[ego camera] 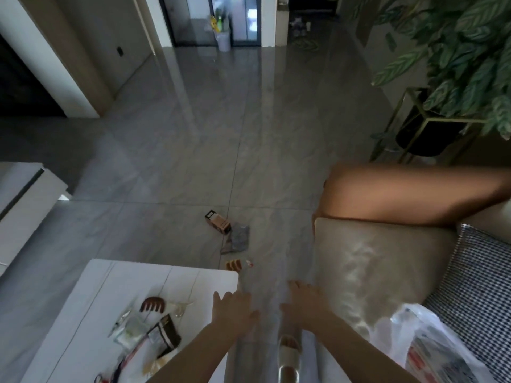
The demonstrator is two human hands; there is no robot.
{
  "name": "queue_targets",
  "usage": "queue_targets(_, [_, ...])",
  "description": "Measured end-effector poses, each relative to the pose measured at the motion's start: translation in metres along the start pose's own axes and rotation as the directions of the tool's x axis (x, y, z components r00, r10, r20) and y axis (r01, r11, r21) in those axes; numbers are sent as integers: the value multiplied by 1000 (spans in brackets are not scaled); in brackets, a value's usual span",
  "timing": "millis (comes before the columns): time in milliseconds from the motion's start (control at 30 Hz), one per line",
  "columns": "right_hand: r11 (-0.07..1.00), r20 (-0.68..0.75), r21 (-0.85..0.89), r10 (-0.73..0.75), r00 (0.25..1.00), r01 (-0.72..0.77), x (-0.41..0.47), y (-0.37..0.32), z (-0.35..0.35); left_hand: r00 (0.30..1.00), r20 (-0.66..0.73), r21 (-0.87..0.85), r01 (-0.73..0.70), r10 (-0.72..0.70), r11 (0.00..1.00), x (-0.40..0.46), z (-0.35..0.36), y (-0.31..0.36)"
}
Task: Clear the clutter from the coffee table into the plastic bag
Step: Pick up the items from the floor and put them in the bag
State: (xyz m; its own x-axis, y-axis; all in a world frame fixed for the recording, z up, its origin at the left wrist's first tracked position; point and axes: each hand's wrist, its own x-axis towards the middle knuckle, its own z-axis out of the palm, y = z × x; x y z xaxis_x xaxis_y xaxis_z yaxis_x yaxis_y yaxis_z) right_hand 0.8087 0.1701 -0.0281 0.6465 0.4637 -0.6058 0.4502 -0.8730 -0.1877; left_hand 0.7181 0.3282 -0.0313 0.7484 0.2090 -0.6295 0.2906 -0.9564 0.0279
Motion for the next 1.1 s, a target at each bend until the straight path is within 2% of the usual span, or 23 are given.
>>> queue_targets(267, [998,15,-50,-48,999,49,65,41,-53,997,15,-49,71,-70,996,59,-50,20])
queue_targets(433, [996,32,-55,-72,997,73,96,47,-80,996,-43,-115,77,-82,990,98,-69,24])
queue_targets(533, [993,25,-82,-80,997,82,116,47,-94,995,-61,-96,71,-78,993,124,-84,22])
queue_targets(633, [992,12,-100,-77,997,78,138,42,-107,997,-75,-43,33,-36,999,149,-101,17])
queue_targets(733, [993,16,-98,-72,997,73,167,33,-129,992,-118,-60,28,-35,998,181,-121,0])
queue_targets(867, [989,24,-120,-81,996,83,206,15,-167,984,-161,-124,49,-69,991,218,-154,-31])
queue_targets(1100, [967,11,-193,-168,986,167,264,-28,-214,952,-280,-130,92,-126,987,250,-195,-68])
